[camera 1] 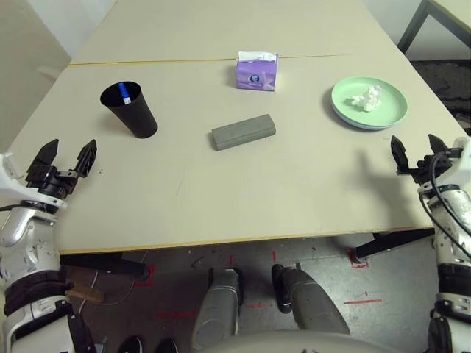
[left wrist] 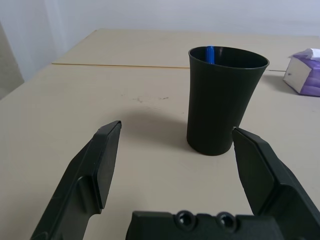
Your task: Organize and tidy the items on the table.
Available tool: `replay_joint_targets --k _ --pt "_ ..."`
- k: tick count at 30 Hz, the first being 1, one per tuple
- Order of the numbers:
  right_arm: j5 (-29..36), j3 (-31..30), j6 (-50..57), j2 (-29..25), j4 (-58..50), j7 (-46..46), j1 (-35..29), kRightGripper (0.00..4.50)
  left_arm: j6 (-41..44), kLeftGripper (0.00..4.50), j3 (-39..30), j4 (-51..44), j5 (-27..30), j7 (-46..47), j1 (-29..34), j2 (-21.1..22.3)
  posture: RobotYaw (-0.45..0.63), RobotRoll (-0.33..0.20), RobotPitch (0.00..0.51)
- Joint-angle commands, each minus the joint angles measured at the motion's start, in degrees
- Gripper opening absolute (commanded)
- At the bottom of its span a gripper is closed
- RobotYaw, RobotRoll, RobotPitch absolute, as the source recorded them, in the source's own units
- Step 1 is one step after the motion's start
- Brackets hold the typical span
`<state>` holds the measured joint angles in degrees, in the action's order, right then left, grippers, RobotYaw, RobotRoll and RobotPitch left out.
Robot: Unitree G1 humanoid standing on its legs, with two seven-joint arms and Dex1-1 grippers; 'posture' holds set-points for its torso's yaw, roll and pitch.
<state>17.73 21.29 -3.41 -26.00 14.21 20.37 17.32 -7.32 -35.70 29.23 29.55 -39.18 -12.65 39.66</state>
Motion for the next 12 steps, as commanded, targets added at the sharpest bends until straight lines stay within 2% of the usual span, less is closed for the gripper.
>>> replay_joint_targets --k 1,7,12 --pt "-0.3 -1.4 0.6 1.2 -1.6 -0.5 0.4 4.50 1.9 4.47 -0.9 -2.3 0.5 0.4 0.9 1.4 0.01 0.000 0.259" --pt "-0.9 -3.6 3.7 2.8 -6.8 -2.2 0.6 4.50 3.6 4.47 -1.2 -4.9 0.8 0.7 1.6 2.4 0.07 0.000 0.284" --pt "-1.0 -3.3 5.0 4.1 -10.9 -4.2 -2.5 4.50 4.0 4.47 -1.4 -7.6 1.4 1.7 2.8 1.4 0.05 0.000 0.267"
